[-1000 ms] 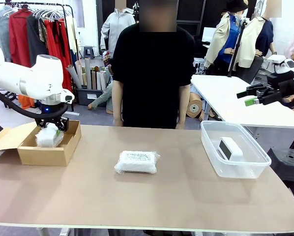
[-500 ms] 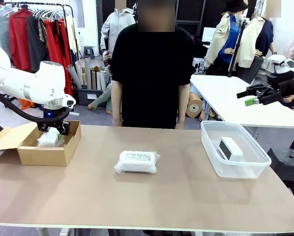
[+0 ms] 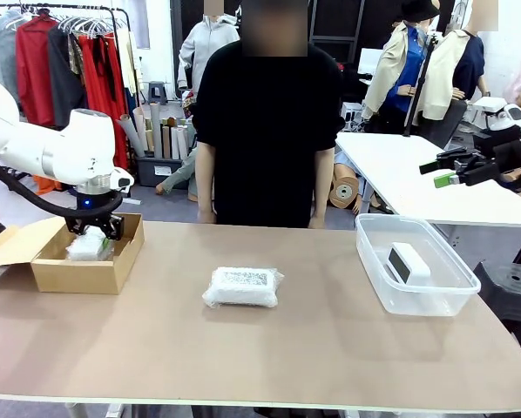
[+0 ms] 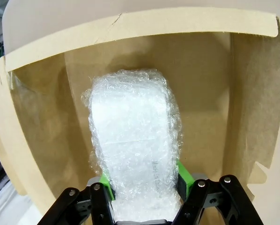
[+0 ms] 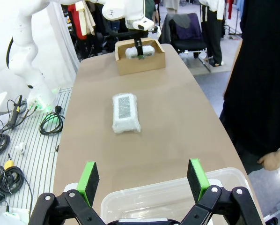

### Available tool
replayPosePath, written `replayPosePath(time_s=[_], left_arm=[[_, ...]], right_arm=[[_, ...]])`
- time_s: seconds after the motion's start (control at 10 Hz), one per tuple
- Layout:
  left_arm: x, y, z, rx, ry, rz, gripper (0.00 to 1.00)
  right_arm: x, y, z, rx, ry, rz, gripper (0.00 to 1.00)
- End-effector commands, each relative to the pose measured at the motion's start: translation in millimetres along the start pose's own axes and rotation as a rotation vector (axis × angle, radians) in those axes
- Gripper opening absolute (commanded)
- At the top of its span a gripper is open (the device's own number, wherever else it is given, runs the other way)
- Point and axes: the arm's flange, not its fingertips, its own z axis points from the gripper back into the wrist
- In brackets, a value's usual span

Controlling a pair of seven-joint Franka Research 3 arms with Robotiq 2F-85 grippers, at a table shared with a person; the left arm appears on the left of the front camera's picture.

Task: Separate and place wrapped and unwrapped clocks.
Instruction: If the picked Digital clock is wrapped, place it in the Package Box ; if not, place it in the Organizing box.

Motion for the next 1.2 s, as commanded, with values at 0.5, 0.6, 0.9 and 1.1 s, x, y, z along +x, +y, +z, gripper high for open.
replayPosePath(time_s=[0.5, 0.6, 0.9, 1.1], left_arm=[[-0.3, 6.3, 4.6, -0.016, -0.003, 0.027, 1.00], [-1.0, 7.2, 7.4, -0.021, -0.004, 0.026, 1.00], [-4.3, 12.4, 24.1, -0.044, -0.030, 0.043, 1.00], [-7.6, 15.1, 40.6, -0.044, -0.051, 0.042, 1.00]], right_arm=[[2.3, 1.0, 0.0, 0.001, 0.004, -0.002, 1.00], [2.3, 1.0, 0.0, 0.001, 0.004, -0.002, 1.00], [2.3, 1.0, 0.0, 0.001, 0.004, -0.002, 1.00], [2.3, 1.0, 0.0, 0.001, 0.004, -0.002, 1.00]])
